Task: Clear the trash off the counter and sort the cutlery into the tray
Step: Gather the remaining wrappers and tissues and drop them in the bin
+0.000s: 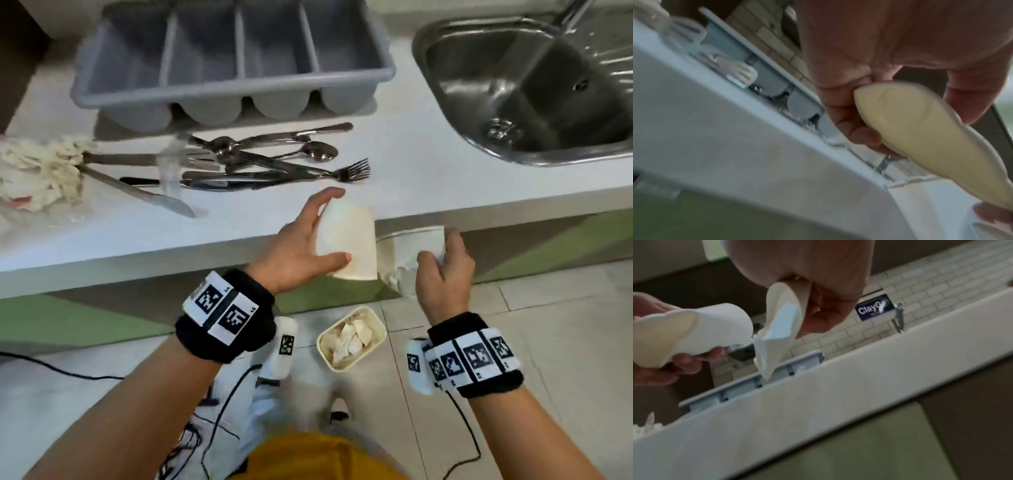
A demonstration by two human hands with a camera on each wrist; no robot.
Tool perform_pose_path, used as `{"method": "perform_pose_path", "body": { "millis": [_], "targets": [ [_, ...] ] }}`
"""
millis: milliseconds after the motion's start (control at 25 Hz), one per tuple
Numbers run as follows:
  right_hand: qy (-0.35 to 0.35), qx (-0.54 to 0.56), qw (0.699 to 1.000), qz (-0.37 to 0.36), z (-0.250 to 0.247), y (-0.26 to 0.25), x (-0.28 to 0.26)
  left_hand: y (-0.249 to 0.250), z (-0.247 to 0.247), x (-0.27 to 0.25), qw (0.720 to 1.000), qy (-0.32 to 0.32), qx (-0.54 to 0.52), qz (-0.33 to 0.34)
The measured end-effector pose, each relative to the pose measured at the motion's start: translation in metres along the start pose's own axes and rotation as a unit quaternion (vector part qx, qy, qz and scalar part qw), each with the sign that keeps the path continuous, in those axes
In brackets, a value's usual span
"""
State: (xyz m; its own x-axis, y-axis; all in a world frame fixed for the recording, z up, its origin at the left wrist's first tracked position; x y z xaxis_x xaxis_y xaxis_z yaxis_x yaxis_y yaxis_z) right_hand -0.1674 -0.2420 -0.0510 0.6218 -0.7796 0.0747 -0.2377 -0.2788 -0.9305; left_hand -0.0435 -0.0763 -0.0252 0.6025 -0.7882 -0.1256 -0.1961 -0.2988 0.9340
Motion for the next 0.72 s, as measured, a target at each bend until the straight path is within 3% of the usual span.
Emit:
{"method": "perform_pose_path", "body": {
  "millis": [120,280,400,560,720],
  "targets": [
    [-0.008,0.011,0.999,0.044,-0.029,0.073,-0.028,-0.052,0.085,-0.006,0.995,-0.069,0.037,-0.069],
    [0.015,-0.044,0.997,0.062,-0.04,0.156,-0.048,-0.148,0.153,-0.006,0.978,-0.093,0.06,-0.174],
    [-0.031,-0.085,0.984,0.154,-0.014,0.235,-0.057,-0.223,0.182,-0.005,0.959,-0.11,0.087,-0.247],
    [-0.024,-0.067,0.943,0.325,0.021,0.35,-0.082,-0.333,0.212,-0.006,0.933,-0.094,0.083,-0.337],
    [-0.006,-0.048,0.93,0.365,0.058,0.434,-0.093,-0.43,0.236,0.001,0.912,-0.068,0.093,-0.393]
  ]
}}
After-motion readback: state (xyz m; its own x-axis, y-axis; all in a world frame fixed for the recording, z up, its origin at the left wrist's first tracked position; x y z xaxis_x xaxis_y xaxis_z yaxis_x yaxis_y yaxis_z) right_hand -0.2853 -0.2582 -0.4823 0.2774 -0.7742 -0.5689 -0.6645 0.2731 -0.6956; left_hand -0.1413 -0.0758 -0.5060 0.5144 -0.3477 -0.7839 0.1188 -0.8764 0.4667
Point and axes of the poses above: each hand's wrist, its own x-axis towards the middle knuckle, its own z-axis out of the palm, y = z × x, the point moved 10 cm from there along x, towards the middle knuckle, and after that the axes turned 5 degrees about z, right-handed, at the moved point
